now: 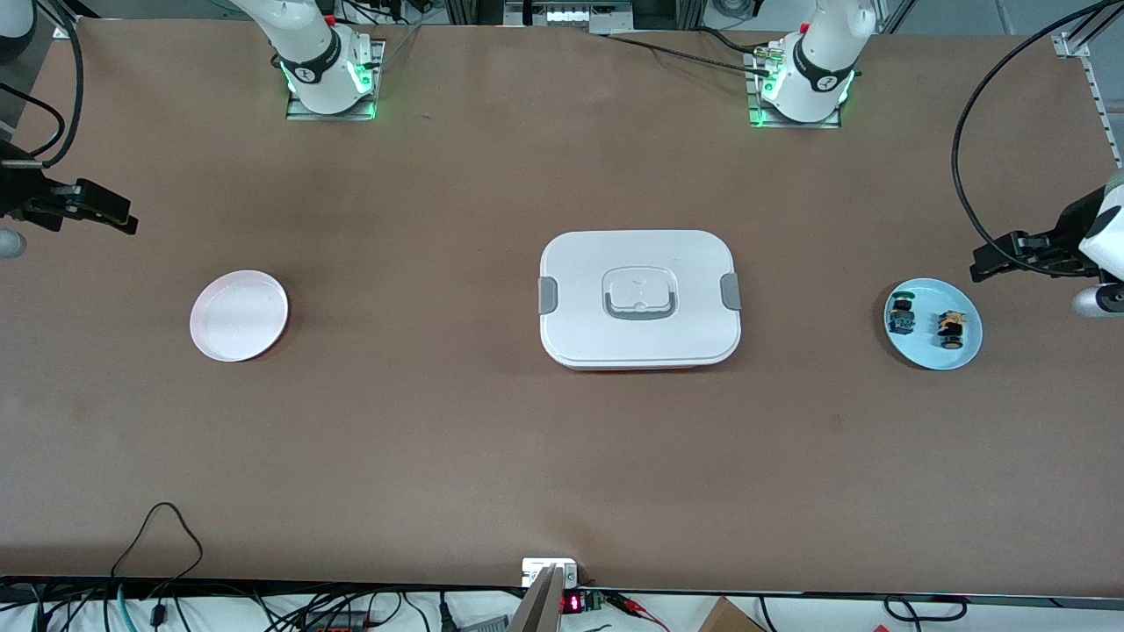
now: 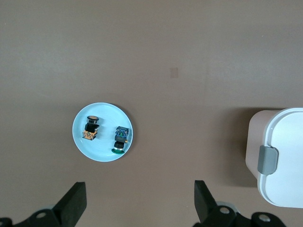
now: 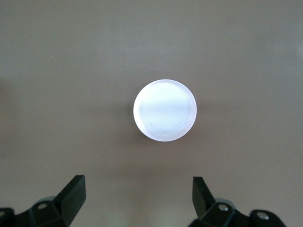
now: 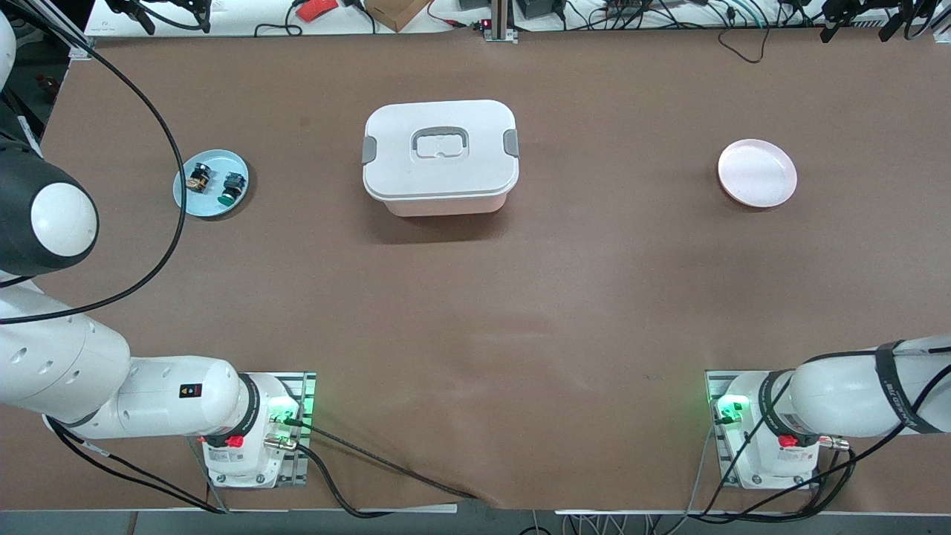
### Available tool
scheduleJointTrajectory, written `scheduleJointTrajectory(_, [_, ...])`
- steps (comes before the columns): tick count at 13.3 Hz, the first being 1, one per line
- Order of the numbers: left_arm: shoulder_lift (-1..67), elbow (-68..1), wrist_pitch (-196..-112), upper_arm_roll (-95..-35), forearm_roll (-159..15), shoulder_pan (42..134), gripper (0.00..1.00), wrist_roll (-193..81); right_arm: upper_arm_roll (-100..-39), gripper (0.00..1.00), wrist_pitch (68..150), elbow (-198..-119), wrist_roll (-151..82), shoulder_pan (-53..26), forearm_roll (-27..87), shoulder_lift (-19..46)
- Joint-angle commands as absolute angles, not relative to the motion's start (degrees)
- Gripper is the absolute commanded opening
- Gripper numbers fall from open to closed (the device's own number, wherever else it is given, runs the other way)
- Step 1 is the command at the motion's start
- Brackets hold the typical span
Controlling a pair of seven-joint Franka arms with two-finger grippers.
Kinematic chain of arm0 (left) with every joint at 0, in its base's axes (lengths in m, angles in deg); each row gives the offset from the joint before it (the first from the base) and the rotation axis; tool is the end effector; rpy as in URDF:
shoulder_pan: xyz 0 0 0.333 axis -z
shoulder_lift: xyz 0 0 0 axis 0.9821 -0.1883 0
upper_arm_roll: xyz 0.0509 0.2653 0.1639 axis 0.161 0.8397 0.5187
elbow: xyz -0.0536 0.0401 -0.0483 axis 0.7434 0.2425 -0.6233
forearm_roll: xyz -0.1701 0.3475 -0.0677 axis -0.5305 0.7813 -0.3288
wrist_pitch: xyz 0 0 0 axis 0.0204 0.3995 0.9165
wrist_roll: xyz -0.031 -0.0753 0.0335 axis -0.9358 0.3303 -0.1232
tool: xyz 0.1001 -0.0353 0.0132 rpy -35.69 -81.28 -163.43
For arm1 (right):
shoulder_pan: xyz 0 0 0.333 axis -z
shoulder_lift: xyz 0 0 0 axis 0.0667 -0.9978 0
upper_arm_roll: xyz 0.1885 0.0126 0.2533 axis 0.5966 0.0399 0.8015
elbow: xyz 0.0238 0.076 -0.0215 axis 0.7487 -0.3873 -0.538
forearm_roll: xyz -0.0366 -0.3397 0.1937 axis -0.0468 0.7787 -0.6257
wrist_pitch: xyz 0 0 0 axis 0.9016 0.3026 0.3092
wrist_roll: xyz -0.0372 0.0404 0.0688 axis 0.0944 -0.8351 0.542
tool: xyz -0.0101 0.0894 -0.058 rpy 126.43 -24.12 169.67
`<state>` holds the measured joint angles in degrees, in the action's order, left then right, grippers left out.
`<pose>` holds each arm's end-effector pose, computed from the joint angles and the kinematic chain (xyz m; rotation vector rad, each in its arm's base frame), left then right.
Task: Transfer orange switch to right arm and place
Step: 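Move the left gripper toward the light-blue plate with switches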
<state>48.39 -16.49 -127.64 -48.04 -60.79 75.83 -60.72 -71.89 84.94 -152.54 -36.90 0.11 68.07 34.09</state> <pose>0.6080 0.0268 0.5781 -3.1103 -0.0992 0.0810 0.5660 -0.0404 0.5809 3.1176 -0.0427 -0.1028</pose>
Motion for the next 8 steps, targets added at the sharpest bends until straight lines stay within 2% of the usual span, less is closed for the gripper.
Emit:
scheduleJointTrajectory(1, [48.8, -14.7, -126.2, -47.9, -60.8, 75.0, 1.00, -62.9, -71.8, 1.00, 84.0, -152.4, -36.1, 0.5, 68.4, 34.8])
scheduleJointTrajectory(8, [48.9, -14.7, -126.3, -47.9, -63.4, 73.2, 1.00, -62.9, -71.9, 1.00, 83.8, -152.4, -36.2, 0.6, 68.4, 34.8])
